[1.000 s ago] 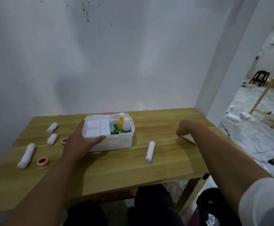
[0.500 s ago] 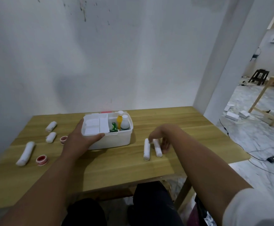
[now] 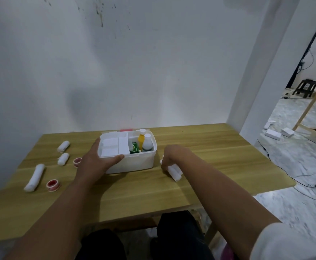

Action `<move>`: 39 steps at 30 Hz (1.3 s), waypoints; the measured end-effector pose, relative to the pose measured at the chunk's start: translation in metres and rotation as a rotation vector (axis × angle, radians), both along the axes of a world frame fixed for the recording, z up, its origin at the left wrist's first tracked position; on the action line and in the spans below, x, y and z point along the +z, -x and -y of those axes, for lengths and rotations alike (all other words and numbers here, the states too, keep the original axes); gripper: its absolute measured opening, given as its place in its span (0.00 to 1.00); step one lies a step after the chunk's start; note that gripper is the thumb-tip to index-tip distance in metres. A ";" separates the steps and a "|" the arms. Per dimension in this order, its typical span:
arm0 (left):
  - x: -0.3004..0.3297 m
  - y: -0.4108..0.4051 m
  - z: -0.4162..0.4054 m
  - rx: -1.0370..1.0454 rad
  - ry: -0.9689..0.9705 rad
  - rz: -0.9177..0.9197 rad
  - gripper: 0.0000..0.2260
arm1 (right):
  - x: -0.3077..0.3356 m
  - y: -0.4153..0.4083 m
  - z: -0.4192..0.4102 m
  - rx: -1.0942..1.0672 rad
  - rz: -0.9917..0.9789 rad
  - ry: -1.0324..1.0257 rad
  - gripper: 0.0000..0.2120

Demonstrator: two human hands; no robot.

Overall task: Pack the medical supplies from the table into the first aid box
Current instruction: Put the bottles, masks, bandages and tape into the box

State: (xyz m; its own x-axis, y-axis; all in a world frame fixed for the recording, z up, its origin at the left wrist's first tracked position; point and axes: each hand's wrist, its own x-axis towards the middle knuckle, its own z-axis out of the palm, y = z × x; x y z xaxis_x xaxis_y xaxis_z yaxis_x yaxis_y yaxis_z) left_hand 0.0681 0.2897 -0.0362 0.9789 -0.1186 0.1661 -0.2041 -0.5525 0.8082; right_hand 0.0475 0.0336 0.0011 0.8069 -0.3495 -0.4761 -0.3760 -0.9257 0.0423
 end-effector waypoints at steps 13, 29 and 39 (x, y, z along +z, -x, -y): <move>0.000 0.002 -0.001 -0.011 0.029 0.000 0.45 | 0.059 -0.027 0.013 -0.163 0.678 -0.535 0.16; -0.011 -0.010 -0.003 -0.003 0.002 0.022 0.43 | 0.008 -0.027 -0.023 0.042 0.942 -0.395 0.20; -0.015 -0.014 -0.004 -0.012 0.007 0.027 0.44 | -0.007 -0.019 -0.020 0.209 0.963 -0.360 0.29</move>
State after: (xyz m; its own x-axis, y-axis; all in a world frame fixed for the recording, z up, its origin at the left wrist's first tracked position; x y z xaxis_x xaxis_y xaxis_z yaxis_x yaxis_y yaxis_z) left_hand 0.0824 0.2940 -0.0516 0.9727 -0.1288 0.1931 -0.2321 -0.5442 0.8062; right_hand 0.0667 0.0539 -0.0058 0.9279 -0.1247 0.3513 0.0646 -0.8744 -0.4809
